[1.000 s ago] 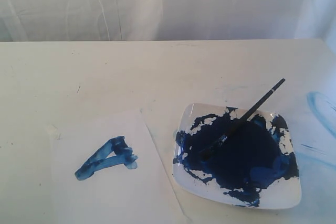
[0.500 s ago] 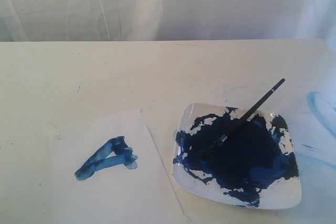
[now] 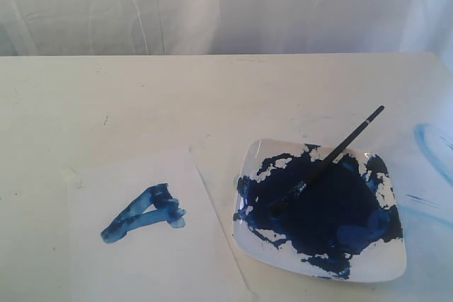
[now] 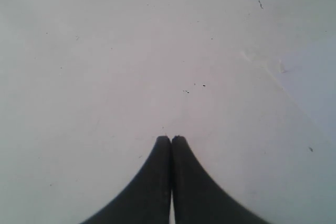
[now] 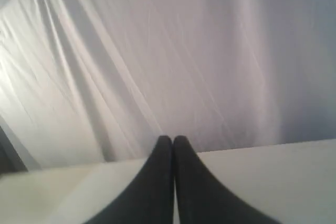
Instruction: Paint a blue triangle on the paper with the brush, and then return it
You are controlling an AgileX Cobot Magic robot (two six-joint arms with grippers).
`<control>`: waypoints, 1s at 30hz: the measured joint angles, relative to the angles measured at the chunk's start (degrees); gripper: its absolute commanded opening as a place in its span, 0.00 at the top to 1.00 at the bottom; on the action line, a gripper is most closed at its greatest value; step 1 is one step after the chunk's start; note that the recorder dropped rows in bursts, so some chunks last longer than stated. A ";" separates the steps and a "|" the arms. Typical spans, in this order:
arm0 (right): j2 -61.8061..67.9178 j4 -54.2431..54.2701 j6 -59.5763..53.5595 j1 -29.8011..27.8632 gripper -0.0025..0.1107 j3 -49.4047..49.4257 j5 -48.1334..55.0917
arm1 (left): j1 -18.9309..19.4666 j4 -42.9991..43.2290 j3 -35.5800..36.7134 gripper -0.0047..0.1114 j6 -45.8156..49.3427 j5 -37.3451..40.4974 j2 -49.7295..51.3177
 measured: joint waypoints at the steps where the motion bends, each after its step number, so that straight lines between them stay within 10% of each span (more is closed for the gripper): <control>1: -0.24 0.28 3.77 0.15 0.98 0.98 -2.11 | 0.00 0.00 0.00 0.96 0.00 0.00 0.00; 13: -1.28 -53.22 34.11 0.19 0.98 20.15 -16.41 | 0.00 0.00 0.00 0.96 0.13 0.00 0.00; 30: -17.59 -60.63 31.85 -6.93 0.98 36.78 -12.82 | 0.00 -0.13 0.05 0.96 0.13 0.00 0.00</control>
